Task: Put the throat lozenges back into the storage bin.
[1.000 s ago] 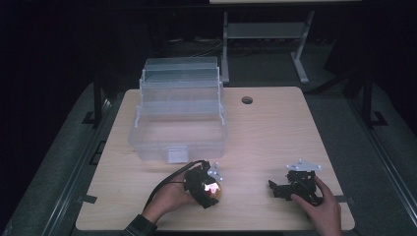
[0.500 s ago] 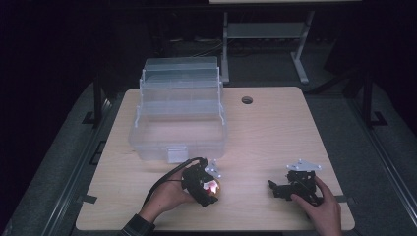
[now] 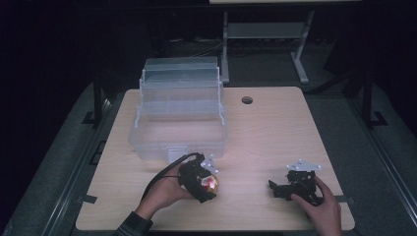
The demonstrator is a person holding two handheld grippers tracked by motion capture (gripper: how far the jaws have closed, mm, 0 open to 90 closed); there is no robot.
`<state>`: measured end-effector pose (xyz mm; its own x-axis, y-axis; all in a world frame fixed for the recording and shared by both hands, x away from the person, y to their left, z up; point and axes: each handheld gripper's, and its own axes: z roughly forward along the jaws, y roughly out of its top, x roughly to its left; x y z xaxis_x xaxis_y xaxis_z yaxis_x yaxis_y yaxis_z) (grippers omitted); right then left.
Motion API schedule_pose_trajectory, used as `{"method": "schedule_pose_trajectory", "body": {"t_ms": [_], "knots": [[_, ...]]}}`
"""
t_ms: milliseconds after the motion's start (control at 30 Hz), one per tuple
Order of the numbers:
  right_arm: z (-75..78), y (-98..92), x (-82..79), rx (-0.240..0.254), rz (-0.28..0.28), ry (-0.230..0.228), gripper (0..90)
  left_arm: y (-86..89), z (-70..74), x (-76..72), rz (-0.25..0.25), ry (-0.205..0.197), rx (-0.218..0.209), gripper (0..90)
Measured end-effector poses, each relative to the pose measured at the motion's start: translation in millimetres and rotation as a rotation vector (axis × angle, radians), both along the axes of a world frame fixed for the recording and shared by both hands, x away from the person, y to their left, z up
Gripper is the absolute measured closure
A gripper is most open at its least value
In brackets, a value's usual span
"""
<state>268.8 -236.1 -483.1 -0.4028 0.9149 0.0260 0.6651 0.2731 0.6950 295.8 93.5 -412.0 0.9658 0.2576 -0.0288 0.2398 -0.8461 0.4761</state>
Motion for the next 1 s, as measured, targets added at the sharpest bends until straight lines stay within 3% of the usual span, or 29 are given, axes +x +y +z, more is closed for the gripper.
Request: {"method": "schedule_pose_trajectory", "body": {"t_ms": [1000], "knots": [[0.0,0.0,0.0,0.001,0.001,0.000,0.0,15.3,35.5,17.9,0.028,-0.024,-0.022,19.5]]}}
